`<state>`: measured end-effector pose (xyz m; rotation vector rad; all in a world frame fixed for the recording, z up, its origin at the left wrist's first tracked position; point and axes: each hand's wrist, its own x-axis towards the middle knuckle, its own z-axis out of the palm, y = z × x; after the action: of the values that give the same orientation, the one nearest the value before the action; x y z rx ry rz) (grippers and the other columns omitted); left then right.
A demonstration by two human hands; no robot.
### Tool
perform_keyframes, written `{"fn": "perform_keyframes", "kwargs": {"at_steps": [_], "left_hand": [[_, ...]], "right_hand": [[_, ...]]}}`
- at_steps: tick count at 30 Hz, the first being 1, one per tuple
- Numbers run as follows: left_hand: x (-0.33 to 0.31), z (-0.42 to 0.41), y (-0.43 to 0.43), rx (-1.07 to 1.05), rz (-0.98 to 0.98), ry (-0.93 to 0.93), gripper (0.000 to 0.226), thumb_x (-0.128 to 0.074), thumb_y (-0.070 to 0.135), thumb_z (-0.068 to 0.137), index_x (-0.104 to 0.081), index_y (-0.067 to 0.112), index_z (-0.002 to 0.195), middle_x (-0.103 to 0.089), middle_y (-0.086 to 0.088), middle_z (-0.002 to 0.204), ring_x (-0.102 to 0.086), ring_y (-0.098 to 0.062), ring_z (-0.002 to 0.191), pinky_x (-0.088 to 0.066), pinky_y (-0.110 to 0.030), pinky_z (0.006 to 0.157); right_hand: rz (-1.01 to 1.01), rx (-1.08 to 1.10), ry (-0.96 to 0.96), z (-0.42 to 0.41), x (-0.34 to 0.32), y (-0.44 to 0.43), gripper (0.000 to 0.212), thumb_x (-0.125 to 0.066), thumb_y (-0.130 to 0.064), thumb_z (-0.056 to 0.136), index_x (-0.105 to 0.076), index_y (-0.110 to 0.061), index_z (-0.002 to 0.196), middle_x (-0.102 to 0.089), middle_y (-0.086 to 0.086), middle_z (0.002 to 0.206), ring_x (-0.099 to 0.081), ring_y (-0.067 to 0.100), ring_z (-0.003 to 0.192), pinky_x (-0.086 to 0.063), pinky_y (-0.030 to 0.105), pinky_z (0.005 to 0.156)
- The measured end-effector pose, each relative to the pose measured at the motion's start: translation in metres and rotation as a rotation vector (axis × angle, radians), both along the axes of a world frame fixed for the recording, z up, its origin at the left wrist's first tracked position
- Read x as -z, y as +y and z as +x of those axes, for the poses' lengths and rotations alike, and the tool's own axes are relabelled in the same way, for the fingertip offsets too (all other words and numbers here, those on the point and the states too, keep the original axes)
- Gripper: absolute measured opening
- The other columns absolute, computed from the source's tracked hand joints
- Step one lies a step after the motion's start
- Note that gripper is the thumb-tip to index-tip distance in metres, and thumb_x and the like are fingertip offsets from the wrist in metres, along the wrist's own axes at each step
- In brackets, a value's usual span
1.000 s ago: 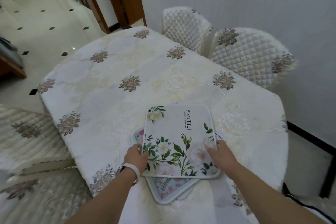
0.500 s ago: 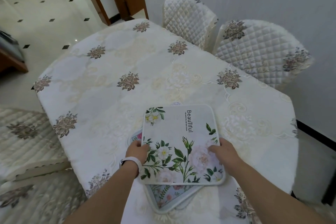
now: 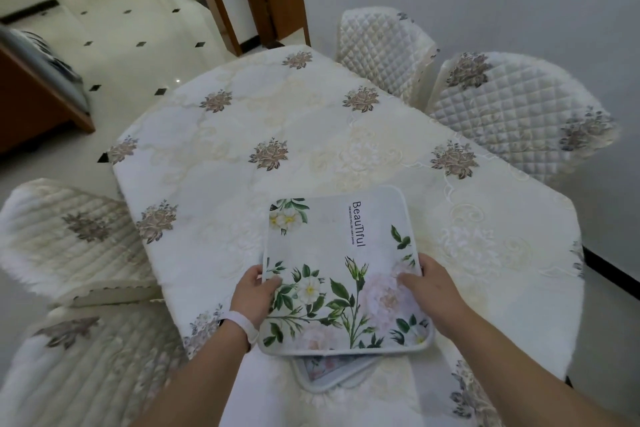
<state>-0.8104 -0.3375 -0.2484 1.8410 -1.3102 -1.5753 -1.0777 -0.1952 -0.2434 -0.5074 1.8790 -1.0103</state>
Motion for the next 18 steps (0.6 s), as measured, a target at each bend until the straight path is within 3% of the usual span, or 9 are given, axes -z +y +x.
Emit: {"fn": "perform_keyframes", "kwargs": {"at_steps": [2, 8, 15, 18], "left_hand": [[-0.01, 0.018, 0.006, -0.046, -0.013, 0.001, 0.015, -0.063, 0.013, 0.087, -0.062, 0.018, 0.101, -0.074, -0.012, 0.09, -0.072, -0.032, 0.08, -0.058, -0.051, 0.077], [-0.028, 0.091, 0.033, -0.244, -0.034, -0.016, 0.016, -0.064, 0.009, 0.087, -0.063, 0.013, 0.102, -0.073, -0.015, 0.091, -0.071, -0.034, 0.083, -0.056, -0.053, 0.082], [-0.072, 0.182, 0.069, -0.403, -0.116, -0.017, 0.008, -0.064, 0.009, 0.088, -0.062, 0.012, 0.095, -0.073, -0.016, 0.092, -0.07, -0.036, 0.08, -0.056, -0.054, 0.078], [-0.097, 0.225, 0.075, -0.437, -0.174, -0.007, 0.01, -0.064, 0.01, 0.088, -0.062, 0.012, 0.097, -0.074, -0.013, 0.089, -0.071, -0.033, 0.078, -0.058, -0.051, 0.075]], "right_hand": [[-0.004, -0.053, 0.011, 0.011, -0.003, -0.004, 0.029, -0.06, -0.008, 0.085, -0.065, -0.023, 0.109, -0.073, -0.002, 0.1, -0.07, 0.021, 0.09, -0.056, 0.044, 0.085], [-0.086, -0.274, -0.008, 0.066, -0.017, -0.03, 0.031, -0.059, -0.007, 0.089, -0.063, -0.024, 0.115, -0.07, -0.005, 0.109, -0.065, 0.01, 0.093, -0.051, 0.029, 0.074], [-0.134, -0.455, 0.001, 0.149, -0.052, -0.048, 0.029, -0.06, -0.008, 0.09, -0.061, -0.029, 0.111, -0.071, -0.005, 0.1, -0.07, 0.019, 0.087, -0.059, 0.041, 0.079], [-0.155, -0.496, 0.042, 0.186, -0.075, -0.055, 0.024, -0.062, -0.01, 0.089, -0.063, -0.026, 0.107, -0.071, -0.005, 0.096, -0.07, 0.02, 0.083, -0.059, 0.038, 0.072]]}}
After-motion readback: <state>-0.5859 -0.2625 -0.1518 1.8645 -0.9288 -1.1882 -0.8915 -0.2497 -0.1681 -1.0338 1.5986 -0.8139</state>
